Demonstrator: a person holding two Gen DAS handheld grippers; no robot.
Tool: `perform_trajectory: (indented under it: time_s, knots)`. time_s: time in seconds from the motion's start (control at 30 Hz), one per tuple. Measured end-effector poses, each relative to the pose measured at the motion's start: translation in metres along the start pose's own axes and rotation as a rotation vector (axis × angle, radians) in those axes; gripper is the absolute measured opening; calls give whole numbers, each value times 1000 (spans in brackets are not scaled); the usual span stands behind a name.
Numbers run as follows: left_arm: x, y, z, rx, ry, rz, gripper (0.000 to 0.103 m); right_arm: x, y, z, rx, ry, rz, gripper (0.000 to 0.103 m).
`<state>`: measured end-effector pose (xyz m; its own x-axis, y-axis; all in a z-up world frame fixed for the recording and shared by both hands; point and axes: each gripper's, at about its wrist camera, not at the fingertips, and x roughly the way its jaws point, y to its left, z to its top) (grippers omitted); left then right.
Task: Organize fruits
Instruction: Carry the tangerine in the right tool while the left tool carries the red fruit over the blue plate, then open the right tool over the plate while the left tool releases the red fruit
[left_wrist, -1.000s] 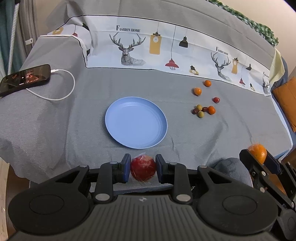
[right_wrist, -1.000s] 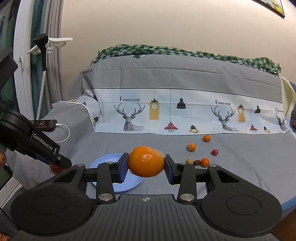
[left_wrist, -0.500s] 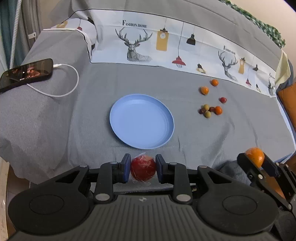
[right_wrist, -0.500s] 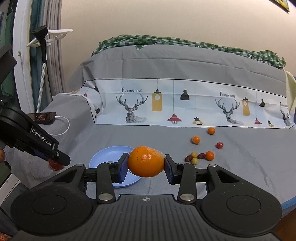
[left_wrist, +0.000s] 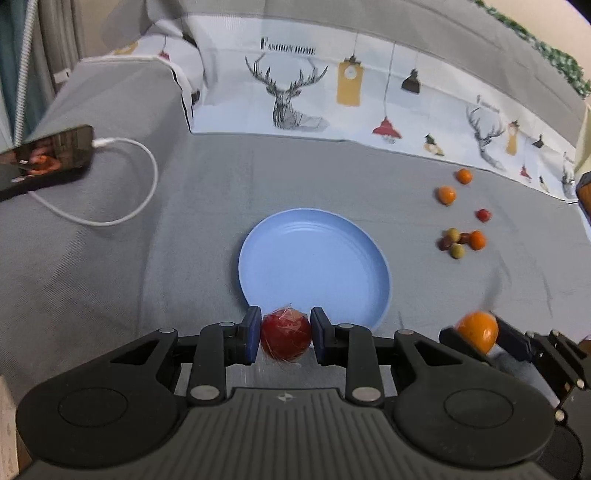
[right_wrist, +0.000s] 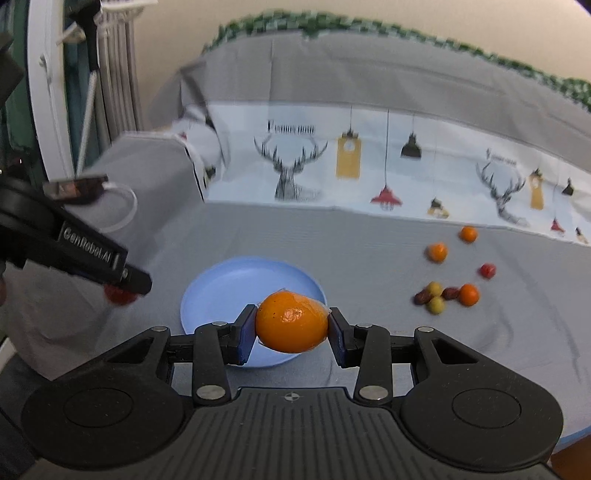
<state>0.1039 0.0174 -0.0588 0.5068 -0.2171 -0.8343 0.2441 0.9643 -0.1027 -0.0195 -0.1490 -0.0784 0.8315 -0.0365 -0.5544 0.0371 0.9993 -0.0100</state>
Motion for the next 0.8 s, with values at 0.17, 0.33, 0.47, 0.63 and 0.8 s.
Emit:
perform_trajectory:
  time_s: [0.17,0.33,0.47,0.63,0.8]
  knots:
    - [53,2,16,20,49,-1,31,47,4,0,-46,79,-11,42]
    - [101,-1,28,53,113,14,31,97,6,-1,-78,153,-4,42]
    - [131,-4,35,99,147,36,32,127,10,-5,-97,199,6,42]
    - [138,-9,45,150,124,29,88,146,12,2,-131,197,28,61]
    - [92,-11,47,151,38,38,103,114,3,21,-138,133,11,92]
